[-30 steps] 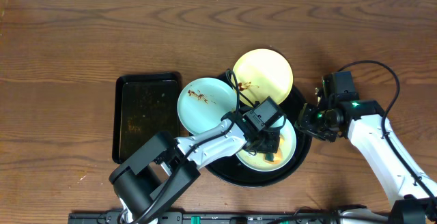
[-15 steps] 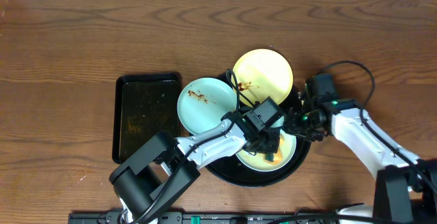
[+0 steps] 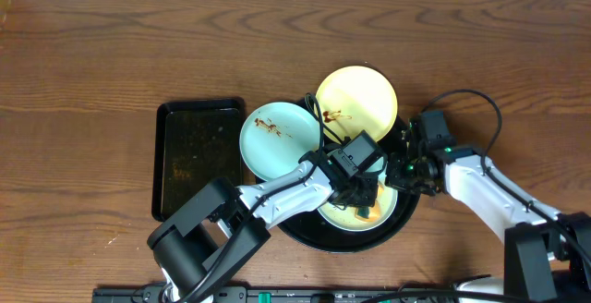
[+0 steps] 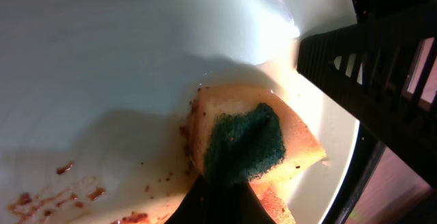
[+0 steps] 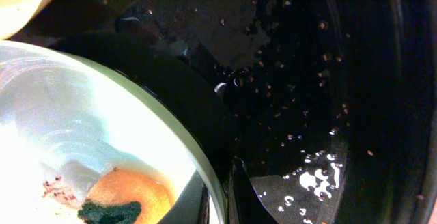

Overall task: Clean dirty plates on tray and stack at the side
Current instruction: 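Keep wiping the blue plate surface with the sponge, left gripper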

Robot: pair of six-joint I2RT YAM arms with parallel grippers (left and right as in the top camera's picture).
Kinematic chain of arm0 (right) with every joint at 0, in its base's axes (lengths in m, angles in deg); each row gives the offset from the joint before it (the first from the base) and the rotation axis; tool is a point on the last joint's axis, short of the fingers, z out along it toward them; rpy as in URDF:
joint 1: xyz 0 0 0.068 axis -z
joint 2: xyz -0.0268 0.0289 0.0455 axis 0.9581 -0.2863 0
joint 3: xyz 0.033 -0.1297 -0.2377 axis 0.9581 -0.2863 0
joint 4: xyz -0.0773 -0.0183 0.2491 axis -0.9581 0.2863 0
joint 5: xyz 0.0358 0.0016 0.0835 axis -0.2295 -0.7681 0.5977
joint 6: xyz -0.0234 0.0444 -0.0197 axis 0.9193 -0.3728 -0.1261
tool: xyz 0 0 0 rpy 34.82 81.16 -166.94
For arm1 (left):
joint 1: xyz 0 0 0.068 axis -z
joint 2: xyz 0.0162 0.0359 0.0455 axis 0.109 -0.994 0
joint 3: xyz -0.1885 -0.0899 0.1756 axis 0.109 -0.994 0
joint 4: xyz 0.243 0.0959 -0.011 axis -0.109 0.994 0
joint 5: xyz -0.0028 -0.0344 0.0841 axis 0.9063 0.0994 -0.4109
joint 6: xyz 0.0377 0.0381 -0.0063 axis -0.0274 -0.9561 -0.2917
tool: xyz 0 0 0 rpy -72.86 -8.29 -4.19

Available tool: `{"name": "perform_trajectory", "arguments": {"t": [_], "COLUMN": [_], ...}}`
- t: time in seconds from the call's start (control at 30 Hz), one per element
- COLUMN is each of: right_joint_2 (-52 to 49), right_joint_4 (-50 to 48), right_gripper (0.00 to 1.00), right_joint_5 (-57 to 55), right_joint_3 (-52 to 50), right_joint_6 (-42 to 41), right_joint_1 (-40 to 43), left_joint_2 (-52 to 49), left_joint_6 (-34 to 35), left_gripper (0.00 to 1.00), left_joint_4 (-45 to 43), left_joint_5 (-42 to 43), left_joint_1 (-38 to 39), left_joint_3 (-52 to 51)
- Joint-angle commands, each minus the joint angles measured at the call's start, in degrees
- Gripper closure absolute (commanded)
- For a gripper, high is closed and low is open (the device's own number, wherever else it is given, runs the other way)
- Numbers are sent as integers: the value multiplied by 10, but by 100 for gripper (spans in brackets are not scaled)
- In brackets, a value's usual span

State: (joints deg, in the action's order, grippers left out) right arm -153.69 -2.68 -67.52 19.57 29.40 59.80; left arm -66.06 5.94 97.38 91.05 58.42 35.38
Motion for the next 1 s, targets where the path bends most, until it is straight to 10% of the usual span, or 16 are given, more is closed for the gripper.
{"name": "perform_trajectory", "arguments": {"t": [0.0,0.97], "right_joint_2": [-42,-41], "right_joint_4": [-8,37], "right_gripper": [98,99], "right_joint_5": [28,33], "right_joint_3": [-54,-56], "right_joint_6": [-46,-37], "right_joint_1": [-11,55], "left_joint_2": [-26,-26], "left_joint_6": [-10,-94], "left_gripper": [93,93], "left_joint_4": [9,222], "left_joint_5": [-8,-220], "left_joint_1": [7,-47], "left_joint_3": [-15,63]}}
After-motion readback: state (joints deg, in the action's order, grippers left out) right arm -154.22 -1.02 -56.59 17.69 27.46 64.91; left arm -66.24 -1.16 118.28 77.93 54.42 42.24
